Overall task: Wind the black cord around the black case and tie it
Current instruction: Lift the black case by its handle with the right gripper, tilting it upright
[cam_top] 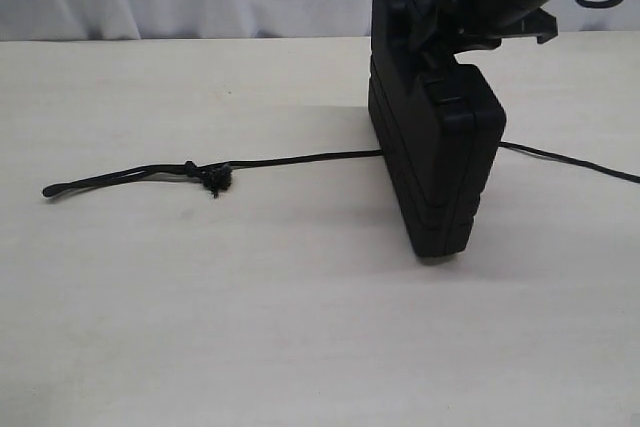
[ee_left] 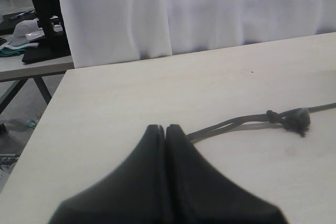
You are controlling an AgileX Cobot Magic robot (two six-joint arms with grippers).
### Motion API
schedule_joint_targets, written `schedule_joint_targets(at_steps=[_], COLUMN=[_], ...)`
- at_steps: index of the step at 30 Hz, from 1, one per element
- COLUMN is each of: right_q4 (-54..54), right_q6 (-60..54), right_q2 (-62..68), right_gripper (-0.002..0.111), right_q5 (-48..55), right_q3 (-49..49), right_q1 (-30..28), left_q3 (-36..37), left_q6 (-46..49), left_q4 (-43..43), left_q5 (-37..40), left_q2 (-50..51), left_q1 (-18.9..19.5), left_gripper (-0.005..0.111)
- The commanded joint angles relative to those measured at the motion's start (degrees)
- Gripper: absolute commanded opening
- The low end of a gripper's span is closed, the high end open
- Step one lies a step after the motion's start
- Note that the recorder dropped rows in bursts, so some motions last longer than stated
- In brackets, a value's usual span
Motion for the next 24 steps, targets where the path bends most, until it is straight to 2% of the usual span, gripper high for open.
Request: schedule_joint_targets(at_steps=[1, 13, 15, 18, 24], right_q4=[-8.51, -12.61, -12.61, -12.61, -12.61], right_q6=[0.05, 0.05, 0.05, -0.07, -0.23], right_q2=[1.94, 1.94, 1.94, 1.94, 1.10], right_gripper=[0.022, 0.021, 0.018, 0.005, 0.004], right_q5=[0.62, 1.46, 1.57, 2.33, 2.55], right_q3=[1.05, 1.05, 1.05, 1.05, 0.94], right_q1=[-0.93, -0.93, -0.93, -0.93, -0.93], left_q3=[0.12, 0.12, 0.12, 0.12, 0.12], left_q6=[-0.08, -0.08, -0.08, -0.08, -0.08], left_q4=[-0.41, -0.41, -0.41, -0.41, -0.41], left_q5=[-0.63, -0.63, -0.63, -0.63, -0.63], left_q2=[-0.13, -0.13, -0.13, -0.13, -0.13], left_q1=[0.07, 0.07, 0.07, 0.07, 0.07], left_gripper=[0.000, 0.000, 0.000, 0.000, 0.000])
